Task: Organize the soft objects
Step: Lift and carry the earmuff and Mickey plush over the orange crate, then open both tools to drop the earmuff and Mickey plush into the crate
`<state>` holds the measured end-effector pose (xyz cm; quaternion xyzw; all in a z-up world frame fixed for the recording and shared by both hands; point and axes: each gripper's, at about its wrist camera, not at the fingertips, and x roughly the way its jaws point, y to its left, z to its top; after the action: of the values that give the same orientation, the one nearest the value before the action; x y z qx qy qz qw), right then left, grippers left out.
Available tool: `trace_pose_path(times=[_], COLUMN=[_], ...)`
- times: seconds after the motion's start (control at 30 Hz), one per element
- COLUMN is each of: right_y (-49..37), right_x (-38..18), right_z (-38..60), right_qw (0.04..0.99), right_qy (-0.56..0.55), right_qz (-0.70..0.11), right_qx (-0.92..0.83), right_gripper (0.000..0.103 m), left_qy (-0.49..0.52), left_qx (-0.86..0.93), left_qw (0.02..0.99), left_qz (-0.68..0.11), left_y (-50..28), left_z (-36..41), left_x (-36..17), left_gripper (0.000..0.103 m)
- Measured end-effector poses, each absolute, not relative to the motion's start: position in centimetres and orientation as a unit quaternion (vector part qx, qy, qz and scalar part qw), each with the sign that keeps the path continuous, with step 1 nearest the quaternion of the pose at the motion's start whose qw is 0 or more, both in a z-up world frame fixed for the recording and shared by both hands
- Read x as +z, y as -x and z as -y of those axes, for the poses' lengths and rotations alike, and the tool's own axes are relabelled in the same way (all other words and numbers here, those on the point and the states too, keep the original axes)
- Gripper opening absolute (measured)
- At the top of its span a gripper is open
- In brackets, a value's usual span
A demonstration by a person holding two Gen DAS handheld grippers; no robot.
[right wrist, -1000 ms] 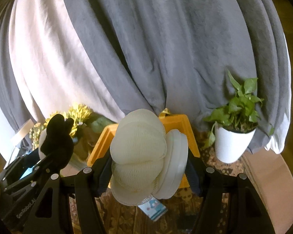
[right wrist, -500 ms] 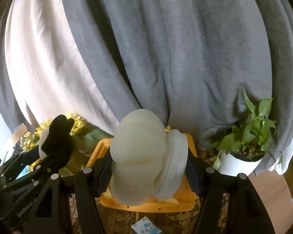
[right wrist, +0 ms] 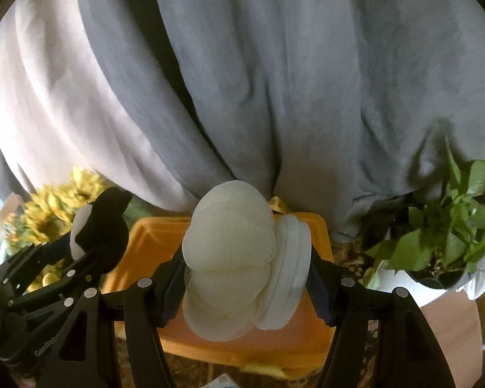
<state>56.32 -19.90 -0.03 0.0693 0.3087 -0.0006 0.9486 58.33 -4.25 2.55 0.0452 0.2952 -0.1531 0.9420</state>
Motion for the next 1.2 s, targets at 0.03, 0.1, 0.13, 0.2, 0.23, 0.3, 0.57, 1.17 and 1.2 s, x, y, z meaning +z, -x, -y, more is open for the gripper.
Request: trace_pose_path(times=[0.03,0.1,0.13,0.2,0.23,0.3,0.57,1.17,1.2], right_y=[-57.0,-58.0,-58.6,-59.7,-60.3,-61.0,-62.8,-60.6,-60.2], right_x=[-0.6,-1.4,-2.0,-3.2,-3.9,-4.9,-8.1,-5.6,-5.4], right_z=[20.0,20.2,20.3,20.5,20.6,20.8,21.7,22.5,22.5], right_qw=[0.945,0.94,0.936,0.928,0.923,0.916,0.892,0.904,0.905], right_qy=[-0.068,-0.064,-0.064,-0.063,-0.065,-0.065,-0.07,-0.062,-0.061], right_qz=[-0.32,-0.336,-0.347,-0.368,-0.379,-0.397,-0.447,-0.423,-0.419], right_qx=[-0.002,0.0,-0.001,0.0,0.002,0.005,0.003,-0.024,-0.027], right_gripper=[0.066,0.066,0.066,0.066,0.066,0.066,0.066,0.074,0.074], left_qy=[-0.047,-0.05,-0.054,-0.06,-0.062,-0.064,-0.074,-0.063,-0.063], left_qx=[-0.153,-0.155,-0.154,-0.154,-0.155,-0.158,-0.172,-0.16,-0.156], left_qw=[0.938,0.933,0.93,0.924,0.921,0.915,0.892,0.887,0.888], left_qz=[-0.307,-0.322,-0.331,-0.344,-0.351,-0.367,-0.411,-0.43,-0.427], left_y=[-59.1,-60.1,-60.7,-61.7,-62.0,-62.9,-65.1,-65.0,-64.9], left_z=[4.5,4.7,4.9,5.2,5.3,5.8,7.1,6.5,6.3], left_x=[2.0,1.2,0.6,-0.4,-0.9,-2.0,-5.2,-6.0,-5.8], left_gripper=[0.052,0.052,0.052,0.052,0.052,0.052,0.053,0.082,0.082])
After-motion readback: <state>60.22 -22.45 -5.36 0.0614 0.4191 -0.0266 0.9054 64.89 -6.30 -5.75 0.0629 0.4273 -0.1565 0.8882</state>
